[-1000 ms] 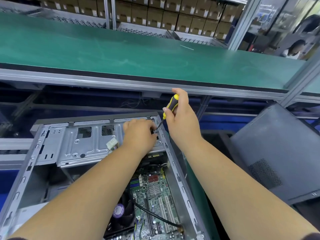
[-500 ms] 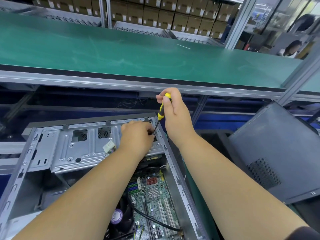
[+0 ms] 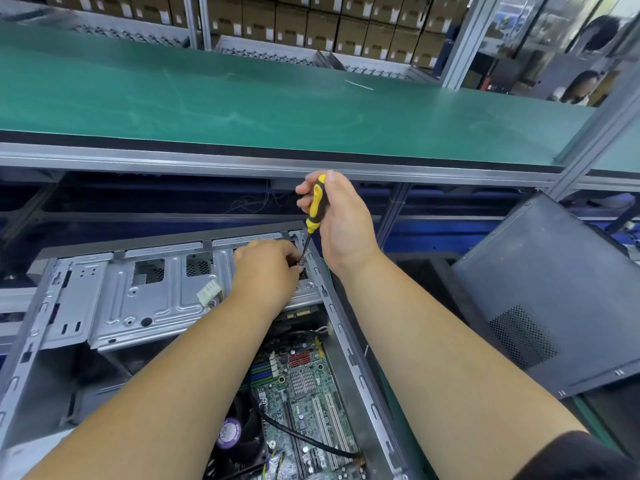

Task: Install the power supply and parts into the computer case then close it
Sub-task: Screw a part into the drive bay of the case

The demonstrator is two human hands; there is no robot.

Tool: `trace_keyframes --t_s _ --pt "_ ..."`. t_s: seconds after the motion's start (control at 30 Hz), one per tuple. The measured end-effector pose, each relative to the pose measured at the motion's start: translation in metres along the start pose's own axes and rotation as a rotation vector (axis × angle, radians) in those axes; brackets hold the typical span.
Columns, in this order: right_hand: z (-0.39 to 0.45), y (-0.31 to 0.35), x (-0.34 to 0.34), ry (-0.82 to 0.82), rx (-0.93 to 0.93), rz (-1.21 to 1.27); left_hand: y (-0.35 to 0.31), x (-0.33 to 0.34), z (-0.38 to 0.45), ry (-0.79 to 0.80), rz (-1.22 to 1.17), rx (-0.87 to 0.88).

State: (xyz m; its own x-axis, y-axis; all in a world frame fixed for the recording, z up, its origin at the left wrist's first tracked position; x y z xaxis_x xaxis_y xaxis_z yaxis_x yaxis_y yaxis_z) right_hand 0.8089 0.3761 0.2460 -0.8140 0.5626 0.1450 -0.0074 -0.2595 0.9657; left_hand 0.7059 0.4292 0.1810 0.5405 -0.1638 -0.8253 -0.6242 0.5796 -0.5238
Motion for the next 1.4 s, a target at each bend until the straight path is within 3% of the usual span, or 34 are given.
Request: trace_keyframes --t_s 0.2,0.37,0.63,0.9,1.17,1.4 --pt "0.001 0.000 0.004 0.022 -0.017 -0.128 0.000 -0.001 -0.001 0.005 -0.012 -0.002" --pt "0.001 -0.002 0.003 0.057 0.004 0.084 -0.001 -0.003 -0.002 0.006 -0.010 -0.006" --pt "0.003 0.003 0.006 0.093 -0.023 -0.102 -0.002 -0.001 -0.001 0.015 0.021 -0.011" --pt "-0.001 0.002 0.008 0.148 -0.031 0.039 0.000 0.000 -0.001 0.002 0.017 -0.006" --pt "0.003 0.005 0.013 0.154 -0.052 -0.142 -0.001 0.002 0.000 0.009 0.026 -0.002" --pt "0.000 0.004 0.009 0.136 -0.069 0.016 0.001 0.002 0.000 0.020 0.009 -0.009"
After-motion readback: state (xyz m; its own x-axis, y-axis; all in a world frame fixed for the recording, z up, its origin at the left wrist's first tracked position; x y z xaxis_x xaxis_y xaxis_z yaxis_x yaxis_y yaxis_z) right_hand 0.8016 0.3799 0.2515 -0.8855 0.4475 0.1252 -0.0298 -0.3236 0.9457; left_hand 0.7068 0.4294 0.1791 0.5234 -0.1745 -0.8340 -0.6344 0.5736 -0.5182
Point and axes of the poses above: each hand's wrist, its own z-axis towards the middle knuckle, its own x-axis out of the palm, y = z × x, the point moved 7 cm from there along z, towards the middle knuckle, and after that the axes turned 2 degrees about -z, right-handed, at the moved point
